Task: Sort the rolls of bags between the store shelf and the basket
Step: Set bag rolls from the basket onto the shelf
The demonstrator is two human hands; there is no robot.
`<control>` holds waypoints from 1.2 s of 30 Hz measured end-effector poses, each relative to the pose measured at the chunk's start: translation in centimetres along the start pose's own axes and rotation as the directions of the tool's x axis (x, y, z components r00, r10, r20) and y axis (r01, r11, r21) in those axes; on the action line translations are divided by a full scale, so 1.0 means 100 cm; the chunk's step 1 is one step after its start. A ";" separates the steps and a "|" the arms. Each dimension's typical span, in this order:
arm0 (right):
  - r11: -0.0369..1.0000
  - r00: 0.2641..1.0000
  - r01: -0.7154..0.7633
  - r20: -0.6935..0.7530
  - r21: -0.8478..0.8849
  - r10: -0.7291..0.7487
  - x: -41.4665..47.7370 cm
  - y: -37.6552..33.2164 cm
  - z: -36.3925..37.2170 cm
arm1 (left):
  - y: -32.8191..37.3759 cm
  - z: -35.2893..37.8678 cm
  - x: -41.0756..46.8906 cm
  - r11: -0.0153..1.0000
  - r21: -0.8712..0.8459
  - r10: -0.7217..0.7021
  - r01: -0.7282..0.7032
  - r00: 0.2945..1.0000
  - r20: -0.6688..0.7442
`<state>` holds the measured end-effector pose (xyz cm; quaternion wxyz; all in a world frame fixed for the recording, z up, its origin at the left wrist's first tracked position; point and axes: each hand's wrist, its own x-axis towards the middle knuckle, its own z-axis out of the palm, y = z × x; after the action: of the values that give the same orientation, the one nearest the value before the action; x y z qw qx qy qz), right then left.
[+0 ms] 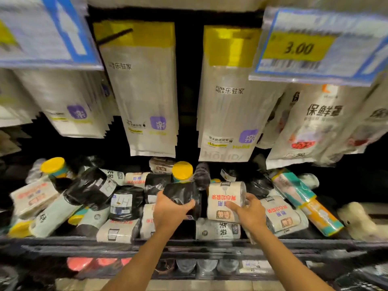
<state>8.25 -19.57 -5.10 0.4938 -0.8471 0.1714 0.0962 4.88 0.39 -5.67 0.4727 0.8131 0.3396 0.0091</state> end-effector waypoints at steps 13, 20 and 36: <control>0.926 0.839 0.364 0.396 0.100 -0.373 -0.092 -0.059 0.043 | -0.043 -0.156 -0.120 0.901 -0.432 -0.161 0.037 0.954 -0.253; 0.879 0.618 0.436 0.646 0.193 -0.448 -0.182 -0.074 0.096 | -0.118 -0.224 -0.224 0.612 -0.790 -0.477 0.033 0.812 -0.336; 0.846 0.187 0.490 0.922 0.212 -0.339 -0.360 -0.085 0.291 | -0.272 -0.342 -0.331 0.341 -0.909 -0.753 -0.241 0.509 -0.417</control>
<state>-21.50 16.63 -0.70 0.4488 -0.6732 -0.3884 0.4410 -46.82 16.68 2.32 0.6079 0.2272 0.5952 0.4739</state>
